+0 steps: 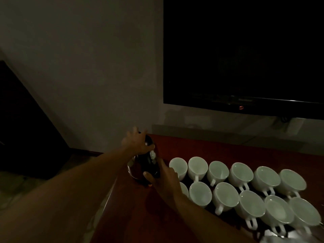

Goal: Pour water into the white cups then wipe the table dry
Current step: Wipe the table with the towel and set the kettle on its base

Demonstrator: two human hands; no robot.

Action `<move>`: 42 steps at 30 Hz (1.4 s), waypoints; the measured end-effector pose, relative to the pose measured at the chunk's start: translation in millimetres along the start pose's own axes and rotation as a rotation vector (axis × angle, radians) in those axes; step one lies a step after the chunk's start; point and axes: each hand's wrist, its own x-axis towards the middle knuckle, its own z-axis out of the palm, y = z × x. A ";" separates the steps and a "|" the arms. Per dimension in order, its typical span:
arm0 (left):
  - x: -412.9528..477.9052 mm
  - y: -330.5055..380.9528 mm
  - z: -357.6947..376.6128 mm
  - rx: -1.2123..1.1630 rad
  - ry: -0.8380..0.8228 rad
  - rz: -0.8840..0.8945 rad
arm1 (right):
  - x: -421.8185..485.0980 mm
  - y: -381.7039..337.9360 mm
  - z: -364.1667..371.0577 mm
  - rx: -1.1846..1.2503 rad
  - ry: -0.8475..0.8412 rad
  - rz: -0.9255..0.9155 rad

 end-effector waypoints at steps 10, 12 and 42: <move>-25.7 47.8 -32.1 0.082 0.100 0.049 | -10.4 -3.9 -69.0 -0.145 0.134 0.024; -29.3 68.5 -40.1 0.126 0.116 0.067 | -16.6 -0.6 -93.2 -0.206 0.150 0.052; -131.4 684.6 14.2 0.366 0.229 0.894 | -308.8 245.7 -551.3 -0.438 0.786 0.529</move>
